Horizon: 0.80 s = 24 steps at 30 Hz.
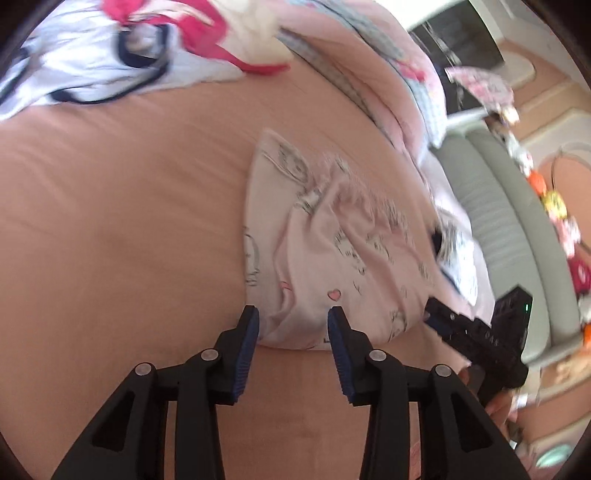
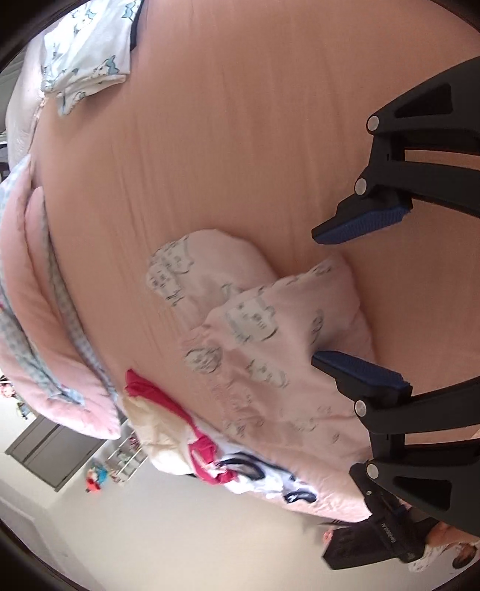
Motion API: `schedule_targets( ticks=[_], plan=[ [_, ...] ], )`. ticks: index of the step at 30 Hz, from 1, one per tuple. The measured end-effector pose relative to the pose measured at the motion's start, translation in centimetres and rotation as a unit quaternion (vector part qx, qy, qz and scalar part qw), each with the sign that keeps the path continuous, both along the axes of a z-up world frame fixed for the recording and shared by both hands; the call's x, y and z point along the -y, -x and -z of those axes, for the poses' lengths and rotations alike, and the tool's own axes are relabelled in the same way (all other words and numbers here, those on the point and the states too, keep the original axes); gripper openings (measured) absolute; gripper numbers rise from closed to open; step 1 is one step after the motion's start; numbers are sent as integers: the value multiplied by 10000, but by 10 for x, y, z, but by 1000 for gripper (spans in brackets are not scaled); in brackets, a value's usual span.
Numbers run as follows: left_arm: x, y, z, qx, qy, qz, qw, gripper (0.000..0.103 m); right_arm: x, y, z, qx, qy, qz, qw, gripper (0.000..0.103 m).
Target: Fold clothes
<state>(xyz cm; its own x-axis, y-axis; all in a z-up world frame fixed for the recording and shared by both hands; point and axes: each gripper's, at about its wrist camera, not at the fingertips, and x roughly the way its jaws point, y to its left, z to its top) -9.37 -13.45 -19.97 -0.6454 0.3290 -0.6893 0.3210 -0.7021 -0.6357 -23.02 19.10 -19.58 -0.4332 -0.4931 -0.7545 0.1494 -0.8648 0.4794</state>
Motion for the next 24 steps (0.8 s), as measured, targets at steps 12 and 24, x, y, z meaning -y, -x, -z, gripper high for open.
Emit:
schedule_targets(
  ticks=[12,24],
  plan=[
    [-20,30,5,5,387,176,9991,21,29,7,11,322,-675,-405,9964,18],
    [0,12,11,-102,-554,-178,9983,21,-12,-9,-10,287,-1257,219,9914,26]
  ],
)
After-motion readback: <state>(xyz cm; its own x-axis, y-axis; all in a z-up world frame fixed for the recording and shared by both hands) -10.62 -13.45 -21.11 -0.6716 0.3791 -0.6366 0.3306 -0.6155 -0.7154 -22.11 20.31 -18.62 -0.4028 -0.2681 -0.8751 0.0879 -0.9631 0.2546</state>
